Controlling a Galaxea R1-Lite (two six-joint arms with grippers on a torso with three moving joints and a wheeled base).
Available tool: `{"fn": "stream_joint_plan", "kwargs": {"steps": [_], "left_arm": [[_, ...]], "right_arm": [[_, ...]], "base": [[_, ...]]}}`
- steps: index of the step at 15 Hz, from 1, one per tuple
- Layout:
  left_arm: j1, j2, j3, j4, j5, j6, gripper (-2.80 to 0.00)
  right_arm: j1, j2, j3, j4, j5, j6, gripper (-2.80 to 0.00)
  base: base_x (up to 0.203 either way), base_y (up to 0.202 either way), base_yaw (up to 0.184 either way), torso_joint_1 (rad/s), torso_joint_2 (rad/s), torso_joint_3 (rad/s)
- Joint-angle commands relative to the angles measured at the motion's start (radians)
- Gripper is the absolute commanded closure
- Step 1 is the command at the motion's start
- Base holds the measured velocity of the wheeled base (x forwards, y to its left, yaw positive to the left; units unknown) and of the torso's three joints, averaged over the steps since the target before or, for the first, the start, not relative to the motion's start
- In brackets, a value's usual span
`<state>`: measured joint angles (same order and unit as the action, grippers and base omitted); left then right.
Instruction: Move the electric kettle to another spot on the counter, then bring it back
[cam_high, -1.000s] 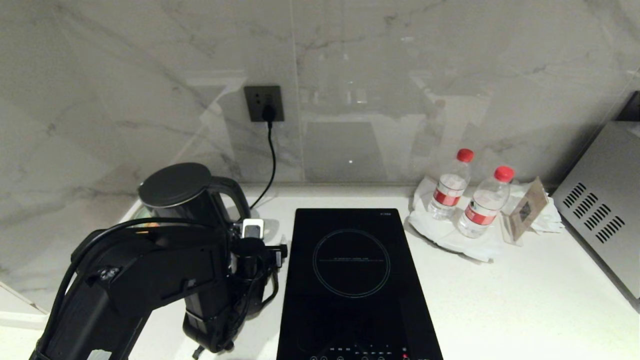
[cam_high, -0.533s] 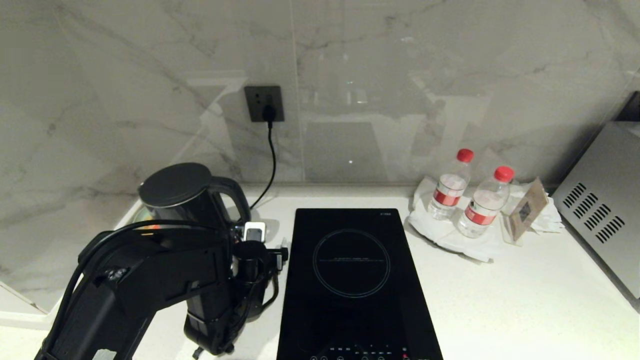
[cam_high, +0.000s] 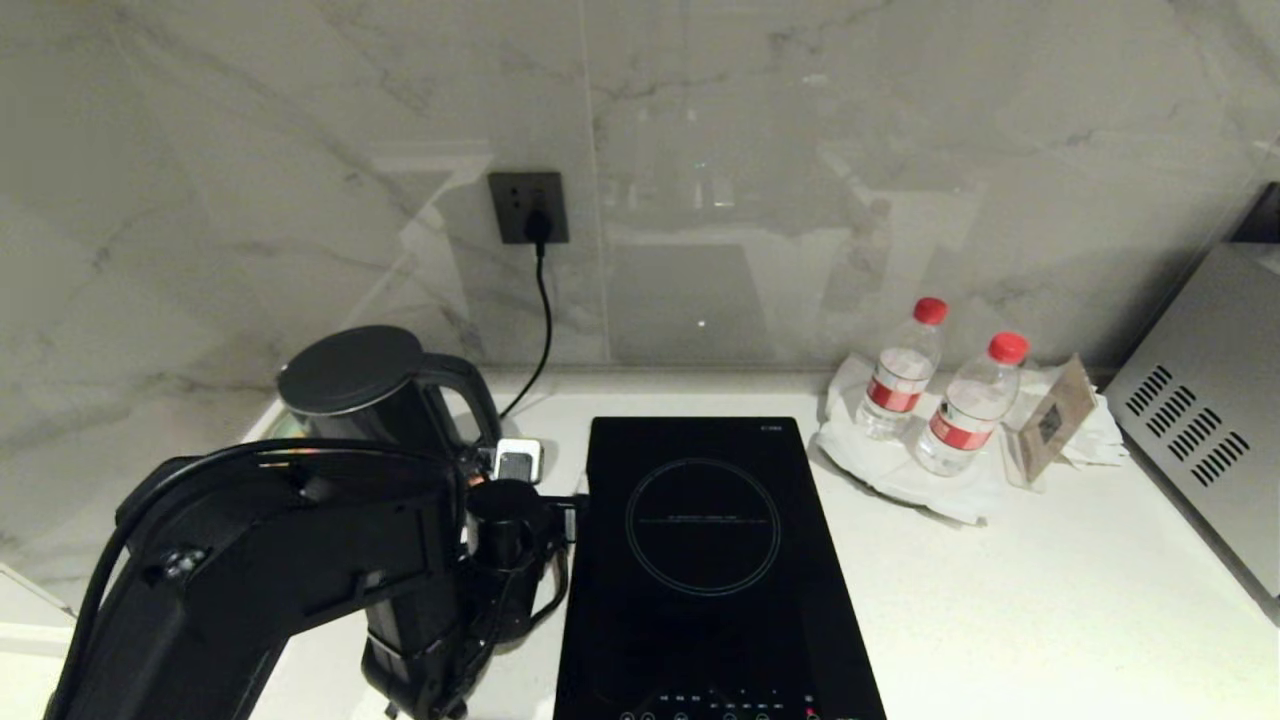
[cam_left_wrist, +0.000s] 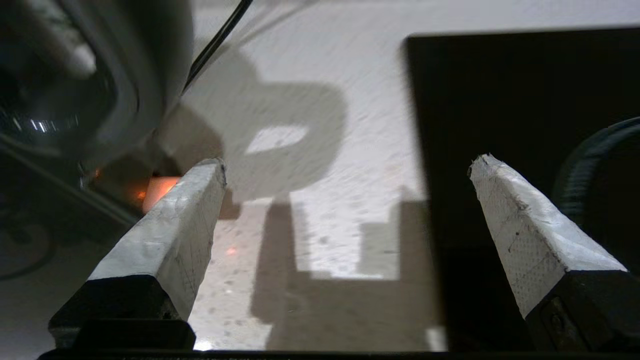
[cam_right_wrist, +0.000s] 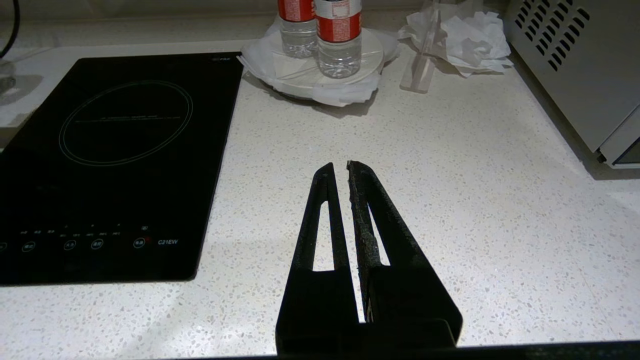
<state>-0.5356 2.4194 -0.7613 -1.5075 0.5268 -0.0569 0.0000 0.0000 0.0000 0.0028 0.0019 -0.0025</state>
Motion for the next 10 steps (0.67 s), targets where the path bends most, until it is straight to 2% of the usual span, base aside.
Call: {"fn": "stream_joint_plan", "kwargs": {"steps": [1, 7, 10], "left_arm": [[-0.017, -0.049, 0.021, -0.012, 0.005, 0.000, -2.80], [-0.017, -0.009, 0.085, -0.014, -0.008, -0.006, -2.80], [-0.010, 0.059, 0.064, -0.011, -0.013, -0.005, -2.80]], "right_arm": [[0.000, 0.000, 0.000, 0.000, 0.000, -0.001, 0.00], [0.000, 0.000, 0.000, 0.000, 0.000, -0.001, 0.00], [0.000, 0.000, 0.000, 0.000, 0.000, -0.001, 0.00]], "base": [[0.000, 0.000, 0.000, 0.000, 0.00, 0.000], [0.000, 0.000, 0.000, 0.000, 0.00, 0.000], [0.000, 0.000, 0.000, 0.000, 0.00, 0.000]]}}
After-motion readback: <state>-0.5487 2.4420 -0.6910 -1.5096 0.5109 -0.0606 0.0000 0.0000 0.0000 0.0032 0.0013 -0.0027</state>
